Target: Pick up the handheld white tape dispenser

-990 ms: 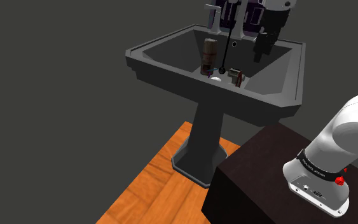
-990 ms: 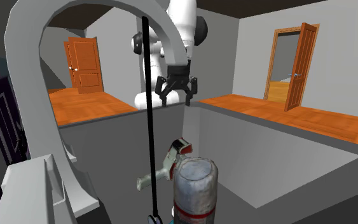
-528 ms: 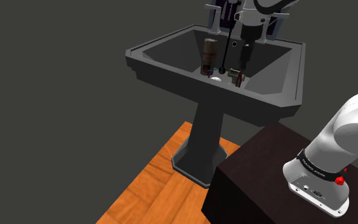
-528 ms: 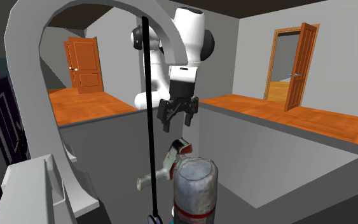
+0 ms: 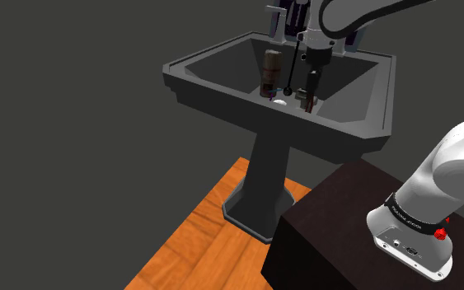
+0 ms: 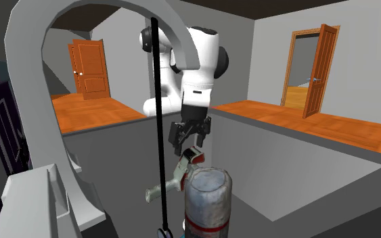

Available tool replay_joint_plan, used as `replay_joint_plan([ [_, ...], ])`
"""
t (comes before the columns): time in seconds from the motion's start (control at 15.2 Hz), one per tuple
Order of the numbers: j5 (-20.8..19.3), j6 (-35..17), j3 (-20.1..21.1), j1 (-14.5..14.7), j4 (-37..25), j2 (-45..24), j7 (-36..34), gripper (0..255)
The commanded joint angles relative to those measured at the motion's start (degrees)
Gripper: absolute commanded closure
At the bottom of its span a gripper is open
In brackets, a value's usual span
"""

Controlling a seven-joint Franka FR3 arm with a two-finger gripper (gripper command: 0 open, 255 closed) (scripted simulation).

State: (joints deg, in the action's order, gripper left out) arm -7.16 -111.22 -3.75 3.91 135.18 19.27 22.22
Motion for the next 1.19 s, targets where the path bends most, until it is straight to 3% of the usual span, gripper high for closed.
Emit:
replay_joint_plan([
  [0.0,-0.1,-0.6,-0.1,0.0,0.4,-0.2,0.0,0],
  [0.07,-0.1,-0.7,-0.1,-0.1,0.5,-0.2,0.1,255],
  [0.66,-0.1,-0.6,-0.1,0.0,0.4,-0.2,0.0,255],
  [1.12,0.2,4.9,0.1,0.0,-3.8,1.2,0.5,255],
])
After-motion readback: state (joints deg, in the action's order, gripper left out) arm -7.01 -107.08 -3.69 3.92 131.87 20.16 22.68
